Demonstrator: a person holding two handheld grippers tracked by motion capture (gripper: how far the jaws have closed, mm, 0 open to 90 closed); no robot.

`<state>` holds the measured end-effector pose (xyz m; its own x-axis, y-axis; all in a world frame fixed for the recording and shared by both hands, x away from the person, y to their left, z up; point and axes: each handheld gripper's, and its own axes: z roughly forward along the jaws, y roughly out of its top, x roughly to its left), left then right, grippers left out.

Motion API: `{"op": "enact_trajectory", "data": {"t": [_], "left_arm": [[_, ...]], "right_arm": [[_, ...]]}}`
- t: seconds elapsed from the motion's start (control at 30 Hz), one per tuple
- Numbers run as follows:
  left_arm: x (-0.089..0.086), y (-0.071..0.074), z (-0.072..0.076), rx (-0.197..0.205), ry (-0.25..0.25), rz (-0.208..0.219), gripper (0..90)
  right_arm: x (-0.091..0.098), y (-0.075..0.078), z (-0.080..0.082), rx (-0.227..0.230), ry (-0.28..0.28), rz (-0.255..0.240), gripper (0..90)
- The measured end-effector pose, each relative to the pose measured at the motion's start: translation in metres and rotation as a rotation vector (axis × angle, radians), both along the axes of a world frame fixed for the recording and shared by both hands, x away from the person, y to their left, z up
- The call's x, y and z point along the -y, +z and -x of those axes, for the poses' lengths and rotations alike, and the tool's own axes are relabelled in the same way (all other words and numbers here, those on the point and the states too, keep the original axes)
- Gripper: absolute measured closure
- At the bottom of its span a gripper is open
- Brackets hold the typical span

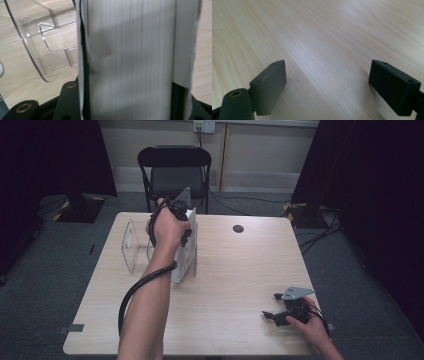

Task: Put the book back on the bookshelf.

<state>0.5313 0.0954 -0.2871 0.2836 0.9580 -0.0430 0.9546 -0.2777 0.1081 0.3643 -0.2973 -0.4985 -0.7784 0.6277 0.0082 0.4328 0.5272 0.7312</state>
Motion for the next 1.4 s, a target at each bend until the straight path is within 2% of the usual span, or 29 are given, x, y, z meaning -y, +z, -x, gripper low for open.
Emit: {"op": "enact_trajectory", "data": {"t": [0.13,0.2,0.3,0.37,0.47,0.63,0.73,0.9,0.97,1.1,1.17,1.4], "left_arm": [[0.002,-0.001,0.0,0.02,0.009,-0.002,53.1],[0.001,0.0,0.0,0.018,0.005,-0.003,53.1],[0.003,-0.001,0.0,0.039,0.024,0.004,53.1],[0.004,-0.001,-0.001,0.041,0.015,-0.008,53.1],[0.003,-0.002,-0.001,0.042,0.03,-0.002,53.1],[0.004,-0.006,-0.001,0.098,0.062,0.01,53.1],[0.006,-0.009,-0.002,0.092,0.063,0.006,53.1],[0.008,-0.018,-0.003,0.158,0.098,0.009,53.0],[0.008,-0.021,-0.003,0.142,0.11,0.017,52.9],[0.009,-0.022,0.0,0.149,0.096,0.0,52.5],[0.01,-0.023,0.001,0.137,0.077,-0.008,52.4],[0.016,-0.024,0.0,0.101,0.062,-0.032,51.6]], "right_arm": [[0.0,0.0,0.0,0.0,0.0,0.0,14.0],[0.0,0.0,0.0,-0.001,-0.001,0.0,14.1],[0.0,0.0,0.0,0.0,0.0,0.0,14.0],[0.0,0.0,0.0,0.001,0.001,0.0,14.1],[0.0,0.0,0.0,0.002,0.001,0.0,14.0],[0.0,0.0,0.0,0.001,0.0,0.0,14.0],[0.0,0.0,0.0,0.001,0.0,0.0,14.0],[0.0,0.0,0.0,0.002,-0.001,-0.001,14.0],[0.0,0.0,0.0,0.001,0.0,-0.001,14.1],[0.0,0.0,0.0,0.001,0.0,-0.001,14.0],[0.0,0.0,0.0,0.001,0.0,-0.001,14.1],[0.0,0.0,0.0,0.001,0.001,-0.001,14.0]]}}
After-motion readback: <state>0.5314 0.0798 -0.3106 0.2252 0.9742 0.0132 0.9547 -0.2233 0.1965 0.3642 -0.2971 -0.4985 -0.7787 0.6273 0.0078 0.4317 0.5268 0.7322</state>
